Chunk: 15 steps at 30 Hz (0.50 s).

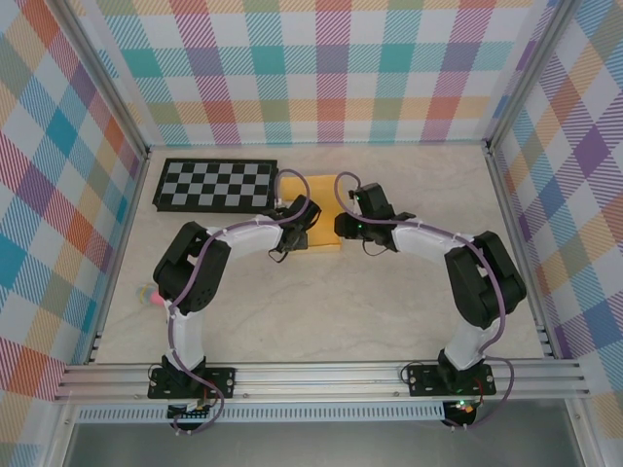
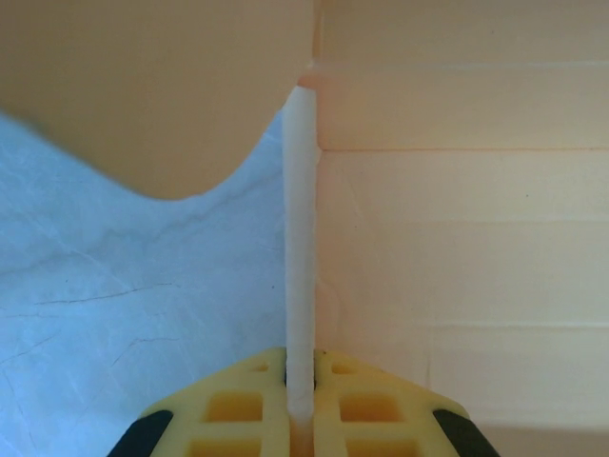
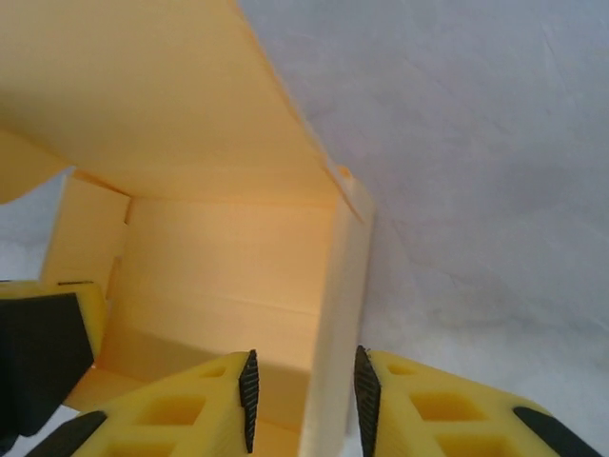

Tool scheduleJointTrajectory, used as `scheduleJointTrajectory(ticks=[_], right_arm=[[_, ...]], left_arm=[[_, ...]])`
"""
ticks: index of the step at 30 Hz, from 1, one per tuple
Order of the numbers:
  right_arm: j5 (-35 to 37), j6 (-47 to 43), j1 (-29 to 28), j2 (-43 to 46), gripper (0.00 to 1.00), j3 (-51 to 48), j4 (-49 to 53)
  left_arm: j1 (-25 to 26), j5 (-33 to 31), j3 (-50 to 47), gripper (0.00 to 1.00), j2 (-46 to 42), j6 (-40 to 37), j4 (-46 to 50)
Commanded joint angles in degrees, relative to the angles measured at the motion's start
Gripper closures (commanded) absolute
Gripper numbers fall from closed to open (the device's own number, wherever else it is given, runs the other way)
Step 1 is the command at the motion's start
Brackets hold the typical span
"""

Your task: Fold the paper box

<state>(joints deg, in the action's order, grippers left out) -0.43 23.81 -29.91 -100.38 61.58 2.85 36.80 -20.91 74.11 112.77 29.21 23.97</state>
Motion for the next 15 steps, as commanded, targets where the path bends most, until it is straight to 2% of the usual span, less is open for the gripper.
scheduleJointTrajectory(ticks=[1, 10, 11, 15], right_arm=[[2.8, -4.5, -0.4, -2.5, 0.69, 2.5, 3.5], [3.4, -5.1, -2.6, -7.7, 0.85, 6.2, 5.1], [3.8, -5.6, -3.0, -8.3, 0.89, 6.6, 5.4], [6.7, -7.5, -4.5, -10.3, 0.95, 8.6, 7.9]], left_arm=[[0.8, -2.3, 0.9, 0.99, -1.5, 1.9, 4.2], [0.8, -1.8, 1.9, 0.99, -0.6, 2.2, 4.7], [0.8, -1.8, 2.0, 1.00, -0.5, 2.2, 4.7], [0.8, -1.5, 2.4, 0.99, -0.1, 2.5, 4.9]])
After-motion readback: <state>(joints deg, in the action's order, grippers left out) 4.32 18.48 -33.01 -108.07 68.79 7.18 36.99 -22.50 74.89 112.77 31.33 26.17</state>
